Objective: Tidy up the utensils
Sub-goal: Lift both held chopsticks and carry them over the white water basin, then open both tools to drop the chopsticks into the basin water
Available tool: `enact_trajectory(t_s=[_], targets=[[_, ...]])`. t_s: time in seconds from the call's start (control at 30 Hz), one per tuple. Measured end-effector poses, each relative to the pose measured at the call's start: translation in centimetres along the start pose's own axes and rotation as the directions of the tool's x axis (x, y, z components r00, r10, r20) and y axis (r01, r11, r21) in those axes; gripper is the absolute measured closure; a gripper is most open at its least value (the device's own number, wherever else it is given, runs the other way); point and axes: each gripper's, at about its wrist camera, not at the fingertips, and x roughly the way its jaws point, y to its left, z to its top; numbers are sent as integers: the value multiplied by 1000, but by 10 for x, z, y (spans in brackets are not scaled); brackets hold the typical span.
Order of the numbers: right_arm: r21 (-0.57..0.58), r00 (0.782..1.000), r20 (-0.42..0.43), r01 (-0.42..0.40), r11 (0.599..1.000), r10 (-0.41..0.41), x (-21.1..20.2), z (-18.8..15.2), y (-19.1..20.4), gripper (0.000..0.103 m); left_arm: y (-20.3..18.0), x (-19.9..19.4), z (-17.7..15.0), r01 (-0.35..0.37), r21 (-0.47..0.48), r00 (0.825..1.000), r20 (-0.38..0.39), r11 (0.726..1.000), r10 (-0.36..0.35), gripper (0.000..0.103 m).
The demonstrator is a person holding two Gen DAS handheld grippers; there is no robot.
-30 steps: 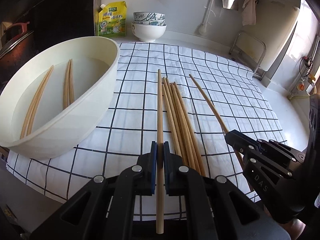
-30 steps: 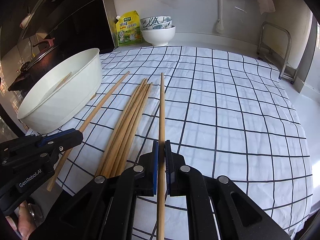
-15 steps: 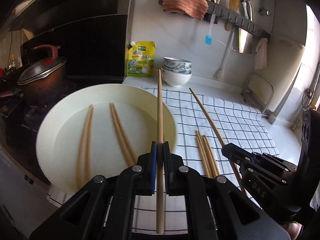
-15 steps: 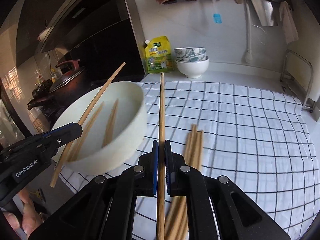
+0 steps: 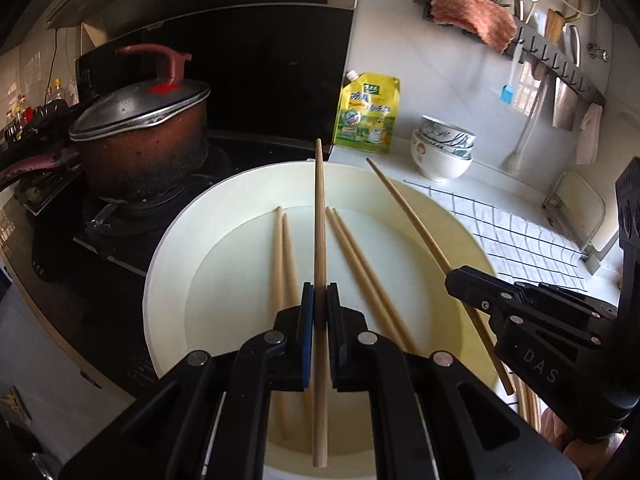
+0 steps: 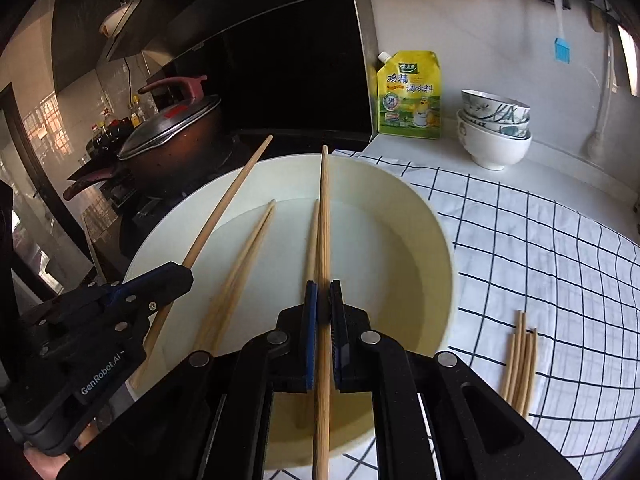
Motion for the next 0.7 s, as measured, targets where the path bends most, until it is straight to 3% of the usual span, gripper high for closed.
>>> enact_trajectory(t_s=[0.27,0.53,0.7], targets=[[-6,997,-79,-4,1000,3,37,4,9,97,15,26,-4,-5,-19,999,-50,1000,4,96],[8,997,-79,-3,1000,4,41,3,3,96,24,30,-9,-32,-39,997,-69,999,30,93],[36,1000,-16,-5,999,5,20,-1,-7,90,30,16,-13,-63,-61,998,-30,996,61,53]])
